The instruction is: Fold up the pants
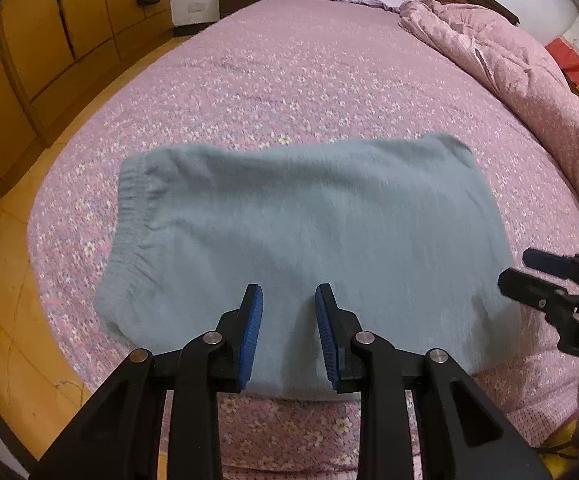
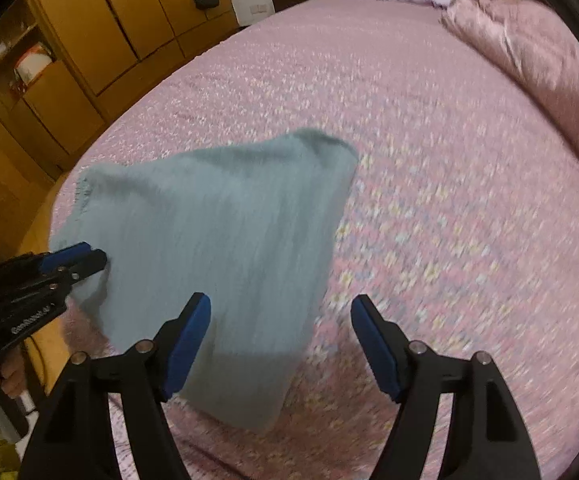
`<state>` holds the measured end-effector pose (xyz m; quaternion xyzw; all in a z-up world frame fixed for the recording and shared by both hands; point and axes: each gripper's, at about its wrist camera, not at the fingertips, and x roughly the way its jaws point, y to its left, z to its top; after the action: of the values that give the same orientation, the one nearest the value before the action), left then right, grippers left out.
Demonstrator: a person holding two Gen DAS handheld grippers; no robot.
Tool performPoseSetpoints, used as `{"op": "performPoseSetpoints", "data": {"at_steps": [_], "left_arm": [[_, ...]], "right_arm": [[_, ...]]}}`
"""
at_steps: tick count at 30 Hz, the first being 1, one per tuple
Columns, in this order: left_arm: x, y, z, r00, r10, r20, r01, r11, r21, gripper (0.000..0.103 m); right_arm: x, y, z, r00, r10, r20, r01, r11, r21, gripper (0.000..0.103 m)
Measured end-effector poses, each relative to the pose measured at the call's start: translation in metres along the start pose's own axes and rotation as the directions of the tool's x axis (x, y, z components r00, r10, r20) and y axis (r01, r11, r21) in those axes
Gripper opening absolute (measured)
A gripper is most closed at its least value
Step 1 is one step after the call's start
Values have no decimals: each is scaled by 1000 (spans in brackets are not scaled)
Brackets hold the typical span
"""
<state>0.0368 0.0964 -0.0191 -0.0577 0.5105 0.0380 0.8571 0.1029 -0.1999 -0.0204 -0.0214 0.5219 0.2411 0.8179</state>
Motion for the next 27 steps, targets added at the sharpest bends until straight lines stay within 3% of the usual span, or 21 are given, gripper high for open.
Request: {"op": "performPoseSetpoints", "data": {"at_steps": [5,16,27], "left_arm": [[9,-4,-11,999,3,-36,-2,1000,16,21],[11,-3,-10,999,1,-34,0,1000,18,21],[13,-4,-11,999,4,-36,-3,1000,20,21]], "right_arm": [[14,-3,-13,998,46,-44,-44,998,49,76],[28,10,-21,998,-16,-67,18,1000,17,79],[34,14,-21,997,-16,-72,17,1000,5,81]]}}
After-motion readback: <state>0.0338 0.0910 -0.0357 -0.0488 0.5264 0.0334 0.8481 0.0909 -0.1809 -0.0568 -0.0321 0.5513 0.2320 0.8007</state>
